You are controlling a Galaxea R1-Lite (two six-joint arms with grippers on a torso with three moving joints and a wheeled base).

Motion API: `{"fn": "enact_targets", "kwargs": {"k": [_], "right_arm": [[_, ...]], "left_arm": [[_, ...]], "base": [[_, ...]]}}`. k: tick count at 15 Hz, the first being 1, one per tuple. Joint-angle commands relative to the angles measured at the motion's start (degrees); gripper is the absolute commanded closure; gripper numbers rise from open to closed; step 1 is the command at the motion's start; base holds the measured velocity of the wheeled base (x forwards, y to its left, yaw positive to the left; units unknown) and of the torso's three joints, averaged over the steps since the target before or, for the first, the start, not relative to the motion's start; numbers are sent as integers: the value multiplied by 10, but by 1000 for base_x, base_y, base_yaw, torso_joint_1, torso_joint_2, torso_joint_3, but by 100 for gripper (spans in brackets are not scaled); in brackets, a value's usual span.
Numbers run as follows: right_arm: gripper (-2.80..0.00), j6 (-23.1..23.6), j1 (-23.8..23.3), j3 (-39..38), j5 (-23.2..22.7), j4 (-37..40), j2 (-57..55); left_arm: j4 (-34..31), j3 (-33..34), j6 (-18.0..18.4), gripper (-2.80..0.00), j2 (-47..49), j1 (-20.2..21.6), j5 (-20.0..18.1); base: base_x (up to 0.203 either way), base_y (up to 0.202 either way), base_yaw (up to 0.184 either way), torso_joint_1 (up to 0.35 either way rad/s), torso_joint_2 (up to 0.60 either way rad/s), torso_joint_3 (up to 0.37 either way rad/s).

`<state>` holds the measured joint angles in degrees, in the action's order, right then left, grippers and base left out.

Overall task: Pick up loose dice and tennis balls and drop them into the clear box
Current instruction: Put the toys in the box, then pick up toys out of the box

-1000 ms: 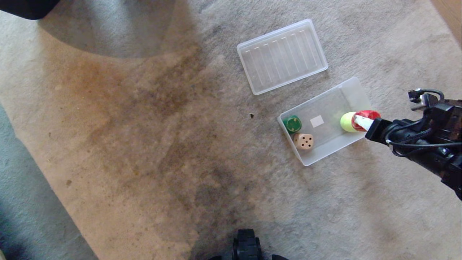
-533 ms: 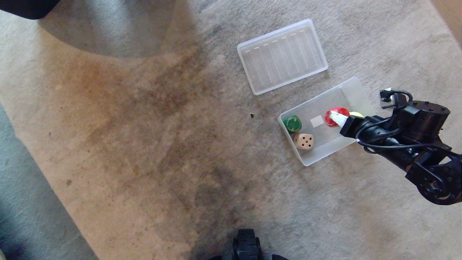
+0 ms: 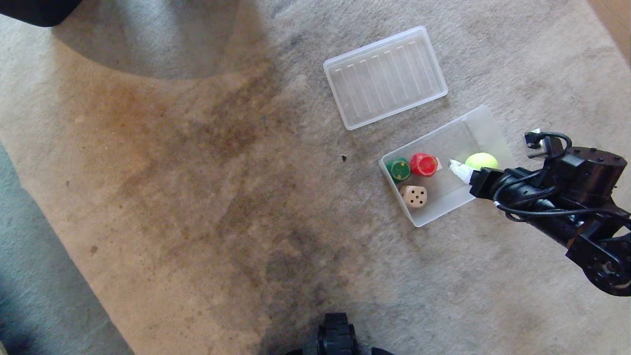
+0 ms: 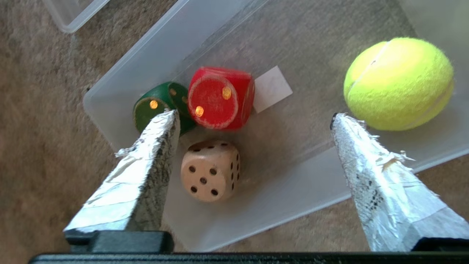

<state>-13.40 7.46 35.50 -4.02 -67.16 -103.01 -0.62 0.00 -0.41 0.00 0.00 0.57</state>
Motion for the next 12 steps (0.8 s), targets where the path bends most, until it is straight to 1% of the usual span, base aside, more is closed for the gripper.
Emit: {"fn": "enact_targets", "kwargs": {"k": [1,2,3,6,8,9,12], "right_arm": [[-280,-1,-3,-36,-1,16,75],[-280,-1,-5,-52,-1,27,99],[0,-1,-6,-61,-2,36,107],[0,-1,-7,-64,-2,41,109],[0,3,-9,-92,-1,134,161],[0,4,-11,-107,0,189,216],[0,13,-16,-150,3,355,433]], "left_arm": [[0,0,0,0,0,0,0],[0,0,0,0,0,0,0],[0,0,0,0,0,0,0],[0,0,0,0,0,0,0],[0,0,0,0,0,0,0],[0,0,0,0,0,0,0],[0,1,0,0,0,0,0]], "base": [[0,0,0,0,0,0],[0,0,0,0,0,0],[0,0,0,0,0,0],[0,0,0,0,0,0],[0,0,0,0,0,0],[0,0,0,0,0,0],[0,0,0,0,0,0]]}}
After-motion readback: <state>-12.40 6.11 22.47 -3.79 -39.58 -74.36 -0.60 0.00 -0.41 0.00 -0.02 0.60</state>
